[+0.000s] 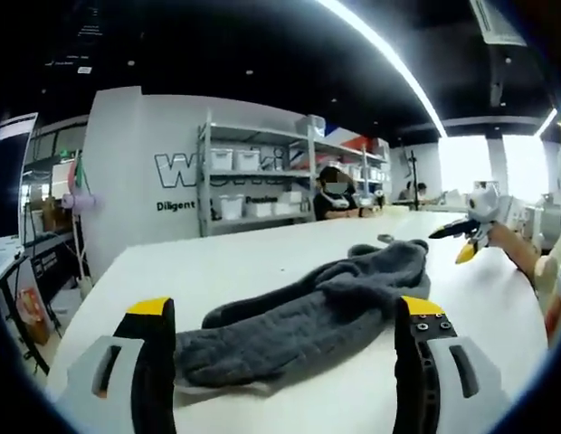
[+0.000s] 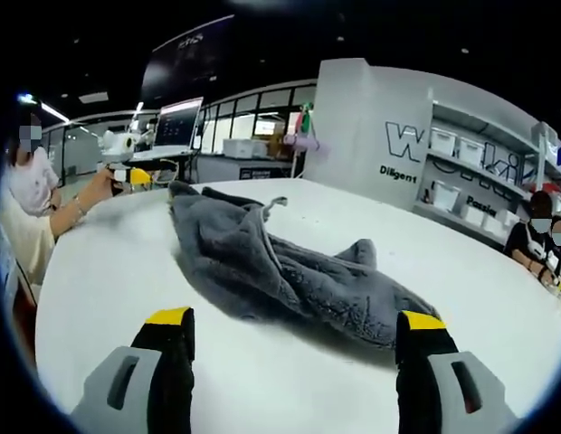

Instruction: Fold the towel on the table until its edges align and the towel forms a compact rectangular stack.

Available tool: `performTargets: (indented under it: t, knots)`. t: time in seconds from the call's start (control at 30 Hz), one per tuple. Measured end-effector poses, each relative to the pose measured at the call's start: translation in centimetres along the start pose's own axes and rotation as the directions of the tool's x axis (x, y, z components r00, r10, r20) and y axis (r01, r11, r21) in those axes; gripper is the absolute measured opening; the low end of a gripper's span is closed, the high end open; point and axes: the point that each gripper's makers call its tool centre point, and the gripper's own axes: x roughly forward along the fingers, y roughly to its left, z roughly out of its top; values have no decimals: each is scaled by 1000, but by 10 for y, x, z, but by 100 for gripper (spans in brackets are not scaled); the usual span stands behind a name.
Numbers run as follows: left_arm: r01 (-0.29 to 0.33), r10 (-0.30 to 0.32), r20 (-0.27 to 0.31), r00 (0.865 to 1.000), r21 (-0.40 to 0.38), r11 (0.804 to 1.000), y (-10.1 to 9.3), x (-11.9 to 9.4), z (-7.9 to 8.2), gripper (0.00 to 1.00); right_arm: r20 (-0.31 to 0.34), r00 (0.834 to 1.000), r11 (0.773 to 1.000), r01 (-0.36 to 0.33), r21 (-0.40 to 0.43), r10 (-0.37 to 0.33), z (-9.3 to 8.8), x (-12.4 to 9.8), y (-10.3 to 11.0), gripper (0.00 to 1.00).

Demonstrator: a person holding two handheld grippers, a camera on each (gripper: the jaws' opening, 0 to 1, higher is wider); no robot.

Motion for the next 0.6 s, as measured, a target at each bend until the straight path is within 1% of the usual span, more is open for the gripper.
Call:
performTargets:
  t: [0.1,0.17,0.23,0.3,0.37,0.47,0.53,0.57,0.6]
  knots:
    - [7,-7,13,1000,3,1000,-2,-2,5,99,64,996,999,-54,-5,54,19,3,11,85]
    - [12,-12,20,1000,8,1000,-4,-3,8,99,111,990,996,-93,-7,93,34,5,20,76]
    - [15,-15,25,1000,16,1000,-6,-4,10,99,118,987,994,-104,-19,105,40,7,25,71]
    - [13,-14,27,1000,21,1000,-6,-5,11,99,113,986,992,-116,-52,121,47,13,30,68]
    - [11,-12,29,1000,26,1000,-6,-5,12,99,108,985,988,-128,-85,136,53,20,36,63]
    - [18,-18,25,1000,10,1000,-6,-6,11,99,108,985,985,-125,-120,138,58,27,38,61]
    - [24,-24,26,999,6,1000,-7,-6,11,99,103,984,983,-134,-125,147,61,33,40,58]
    - [28,-28,27,999,4,1000,-8,-7,11,99,101,983,982,-139,-128,152,63,37,41,55]
    - [30,-30,24,999,4,1000,-8,-7,10,99,106,980,980,-158,-118,170,66,40,44,52]
